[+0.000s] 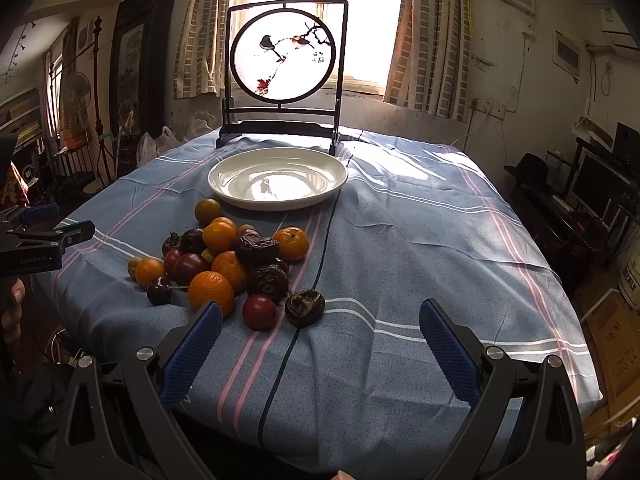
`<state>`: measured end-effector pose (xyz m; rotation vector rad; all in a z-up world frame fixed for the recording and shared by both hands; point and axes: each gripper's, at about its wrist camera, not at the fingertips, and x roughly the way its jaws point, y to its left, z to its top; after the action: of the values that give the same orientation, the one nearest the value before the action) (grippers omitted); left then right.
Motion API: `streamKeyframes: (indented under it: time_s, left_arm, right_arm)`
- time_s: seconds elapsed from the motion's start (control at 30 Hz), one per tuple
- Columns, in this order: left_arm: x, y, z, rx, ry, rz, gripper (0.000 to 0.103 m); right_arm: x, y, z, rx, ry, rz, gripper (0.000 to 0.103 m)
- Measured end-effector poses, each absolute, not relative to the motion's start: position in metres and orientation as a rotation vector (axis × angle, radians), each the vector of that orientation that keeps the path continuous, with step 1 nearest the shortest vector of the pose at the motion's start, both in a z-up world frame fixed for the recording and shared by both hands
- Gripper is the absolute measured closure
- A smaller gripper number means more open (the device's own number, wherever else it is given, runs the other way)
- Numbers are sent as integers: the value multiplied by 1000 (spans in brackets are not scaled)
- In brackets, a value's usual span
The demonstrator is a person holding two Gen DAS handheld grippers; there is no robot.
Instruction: Organize fruits
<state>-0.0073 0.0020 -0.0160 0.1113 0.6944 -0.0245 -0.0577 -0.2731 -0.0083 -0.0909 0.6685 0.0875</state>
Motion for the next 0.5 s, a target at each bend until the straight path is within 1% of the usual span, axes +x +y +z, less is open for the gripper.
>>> streamKeyframes:
  time_s: [0.03, 0.1, 0.13, 0.17, 0.23, 0.27, 0.3, 0.33, 0.4, 0.5]
  left_arm:
    - [-6, 4, -20, 119, 703, -25, 4]
    - [-5, 6, -30, 134, 721, -41, 4]
    - [-3, 6, -35, 142, 732, -53, 4]
    - [-2, 5, -40, 148, 745, -72, 4]
    - [2, -1, -49, 167, 768, -113, 4]
    - [4, -4, -54, 187, 777, -123, 4]
    - [5, -8, -59, 209, 785, -131, 4]
    - [6, -12, -62, 229, 792, -138, 4]
    - [8, -17, -67, 256, 805, -148, 4]
    - [10, -18, -71, 268, 810, -151, 4]
  right_arm:
    - [-56, -272, -12, -103, 670, 97, 9]
    - [-51, -270, -21, -101, 698, 136, 22]
    - [-48, -268, -26, -114, 706, 148, 24]
    - [-45, -265, -31, -114, 717, 161, 29]
    - [-39, -261, -41, -147, 723, 156, 39]
    - [-36, -259, -45, -158, 729, 152, 48]
    - [-35, -259, -48, -152, 740, 158, 53]
    - [-33, -261, -51, -146, 750, 163, 54]
    - [-27, -265, -56, -133, 774, 178, 61]
    - [-16, -268, -63, -142, 776, 168, 61]
